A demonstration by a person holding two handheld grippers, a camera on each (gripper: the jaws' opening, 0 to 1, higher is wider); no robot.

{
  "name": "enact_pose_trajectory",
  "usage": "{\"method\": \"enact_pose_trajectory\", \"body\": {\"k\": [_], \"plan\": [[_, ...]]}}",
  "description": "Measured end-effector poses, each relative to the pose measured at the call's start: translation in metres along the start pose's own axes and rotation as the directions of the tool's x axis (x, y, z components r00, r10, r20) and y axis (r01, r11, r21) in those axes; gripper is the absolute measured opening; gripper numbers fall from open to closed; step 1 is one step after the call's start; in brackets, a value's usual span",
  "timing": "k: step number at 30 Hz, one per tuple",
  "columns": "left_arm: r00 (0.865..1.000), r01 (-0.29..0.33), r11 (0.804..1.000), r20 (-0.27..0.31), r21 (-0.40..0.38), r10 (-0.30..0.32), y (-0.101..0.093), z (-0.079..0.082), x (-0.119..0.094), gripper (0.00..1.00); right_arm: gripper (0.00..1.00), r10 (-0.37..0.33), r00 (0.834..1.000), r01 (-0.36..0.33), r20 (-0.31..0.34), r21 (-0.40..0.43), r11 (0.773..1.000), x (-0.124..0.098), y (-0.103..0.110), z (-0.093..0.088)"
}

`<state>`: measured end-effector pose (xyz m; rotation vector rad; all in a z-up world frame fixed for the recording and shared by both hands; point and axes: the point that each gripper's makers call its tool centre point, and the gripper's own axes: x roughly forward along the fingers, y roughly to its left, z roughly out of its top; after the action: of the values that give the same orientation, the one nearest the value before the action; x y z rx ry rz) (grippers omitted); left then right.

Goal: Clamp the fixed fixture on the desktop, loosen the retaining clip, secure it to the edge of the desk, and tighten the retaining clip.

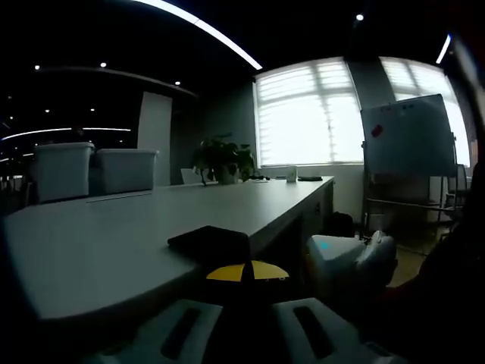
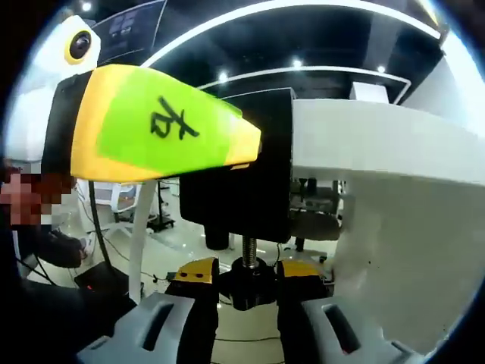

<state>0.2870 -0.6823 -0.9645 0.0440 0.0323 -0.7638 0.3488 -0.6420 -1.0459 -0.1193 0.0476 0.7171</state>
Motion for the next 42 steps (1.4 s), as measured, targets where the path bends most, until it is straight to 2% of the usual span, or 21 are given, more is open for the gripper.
{"method": "enact_pose_trajectory", "body": {"k": [3,4,6,7,10,13,14,15,18,21,25,28,31,33,34,35,36,37,39,42], "plan": [[1.0,0.0,1.0,0.0,-0.002,0.0,0.0,0.0,0.0,0.01,0.27,0.134,0.991,-0.135,-0.01,-0.018,0.991,0.001,0.006,0.0],[1.0,0.001,1.0,0.0,-0.003,-0.001,0.0,0.0,0.0,0.01,0.27,0.163,0.987,-0.163,-0.017,0.001,0.987,0.003,0.005,0.0],[1.0,0.002,1.0,-0.002,-0.003,-0.002,0.0,-0.001,0.001,0.01,0.27,0.204,0.979,-0.205,-0.031,-0.06,0.977,0.005,0.007,0.001],[1.0,0.004,1.0,-0.005,-0.001,-0.004,0.0,-0.001,0.001,0.01,0.27,0.233,0.972,-0.234,-0.03,-0.058,0.97,0.006,0.009,0.001],[1.0,0.007,1.0,-0.016,0.004,-0.007,-0.001,-0.004,0.004,0.01,0.27,0.329,0.944,-0.331,-0.041,-0.091,0.939,0.004,0.013,0.001],[1.0,0.004,1.0,-0.02,0.011,-0.004,-0.001,-0.004,0.004,0.01,0.27,0.421,0.905,-0.425,-0.055,-0.1,0.9,0.001,0.018,0.0],[1.0,0.004,1.0,-0.022,0.013,-0.003,0.0,-0.004,0.004,0.01,0.27,0.453,0.89,-0.455,-0.054,-0.153,0.877,-0.006,0.025,0.0],[1.0,0.004,1.0,-0.022,0.012,-0.003,0.0,-0.004,0.004,0.01,0.27,0.465,0.883,-0.469,-0.061,-0.145,0.871,-0.009,0.031,-0.002],[1.0,0.001,1.0,-0.024,0.012,-0.001,-0.001,-0.004,0.004,0.01,0.26,0.461,0.885,-0.464,-0.056,-0.155,0.872,-0.007,0.026,-0.004],[1.0,-0.002,1.0,-0.021,0.005,0.002,-0.001,-0.004,0.004,0.01,0.27,0.432,0.901,-0.434,-0.044,-0.152,0.888,-0.004,0.024,-0.003],[1.0,-0.007,1.0,-0.022,-0.001,0.007,-0.001,-0.004,0.003,0.01,0.27,0.408,0.913,-0.406,-0.025,-0.165,0.899,-0.002,0.023,-0.001],[1.0,-0.012,1.0,-0.023,-0.001,0.012,-0.002,-0.004,0.004,0.01,0.29,0.366,0.93,-0.364,-0.015,-0.156,0.918,-0.005,0.02,0.001],[1.0,-0.015,1.0,-0.018,-0.012,0.014,-0.002,-0.003,0.003,0.01,0.34,0.26,0.965,-0.257,0.012,-0.133,0.957,-0.006,0.01,0.003],[1.0,-0.016,1.0,-0.016,-0.012,0.016,-0.002,-0.003,0.003,0.01,0.34,0.204,0.979,-0.202,0.013,-0.114,0.973,-0.006,0.008,-0.001],[1.0,-0.018,1.0,-0.014,-0.01,0.017,-0.002,-0.004,0.003,0.01,0.35,0.154,0.988,-0.152,0.014,-0.108,0.983,-0.007,0.004,-0.003],[1.0,-0.016,1.0,-0.012,-0.01,0.016,-0.002,-0.004,0.003,0.01,0.36,0.107,0.994,-0.105,0.009,-0.084,0.991,-0.009,0.003,-0.004],[1.0,-0.014,1.0,-0.011,-0.013,0.013,-0.001,-0.004,0.003,0.01,0.39,0.06,0.998,-0.06,0.013,-0.007,0.998,-0.011,0.002,-0.005],[1.0,-0.011,1.0,-0.01,-0.014,0.01,-0.001,-0.004,0.002,0.01,0.42,0.023,0.999,-0.025,0.041,0.05,0.998,-0.014,0.002,-0.002],[1.0,-0.006,1.0,-0.013,-0.012,0.006,-0.001,-0.003,0.001,0.01,0.48,-0.082,0.995,0.073,0.05,0.162,0.984,-0.022,-0.001,-0.004],[1.0,0.002,1.0,-0.013,-0.007,-0.002,0.001,-0.001,0.001,0.01,0.48,-0.177,0.983,0.168,0.043,0.157,0.973,-0.028,0.0,-0.01]]}}
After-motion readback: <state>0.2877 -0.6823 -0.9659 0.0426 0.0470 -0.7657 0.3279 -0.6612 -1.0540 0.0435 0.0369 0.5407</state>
